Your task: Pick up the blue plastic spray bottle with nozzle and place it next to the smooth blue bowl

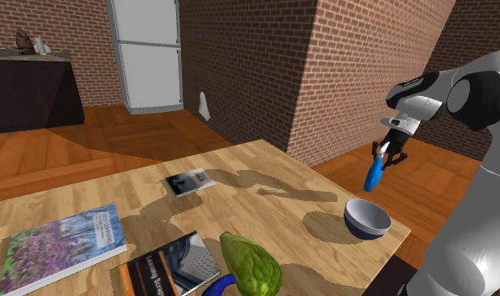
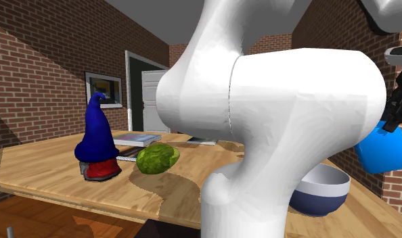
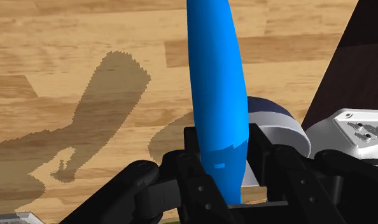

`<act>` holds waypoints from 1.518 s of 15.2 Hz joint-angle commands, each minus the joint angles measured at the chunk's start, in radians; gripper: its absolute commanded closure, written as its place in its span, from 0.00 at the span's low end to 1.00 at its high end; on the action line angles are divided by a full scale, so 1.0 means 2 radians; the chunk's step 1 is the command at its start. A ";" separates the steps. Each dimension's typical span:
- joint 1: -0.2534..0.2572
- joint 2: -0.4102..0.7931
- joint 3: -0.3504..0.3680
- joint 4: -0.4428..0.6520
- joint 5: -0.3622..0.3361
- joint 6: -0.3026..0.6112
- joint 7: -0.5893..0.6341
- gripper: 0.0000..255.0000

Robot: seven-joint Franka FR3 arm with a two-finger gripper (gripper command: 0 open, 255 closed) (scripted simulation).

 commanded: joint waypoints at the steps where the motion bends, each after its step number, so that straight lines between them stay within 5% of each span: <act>1: -0.001 0.004 0.000 -0.009 0.003 0.011 -0.005 1.00; 15: -0.009 0.056 0.009 -0.052 0.040 0.082 -0.049 1.00; 23: -0.009 0.056 0.008 -0.052 0.041 0.082 -0.049 1.00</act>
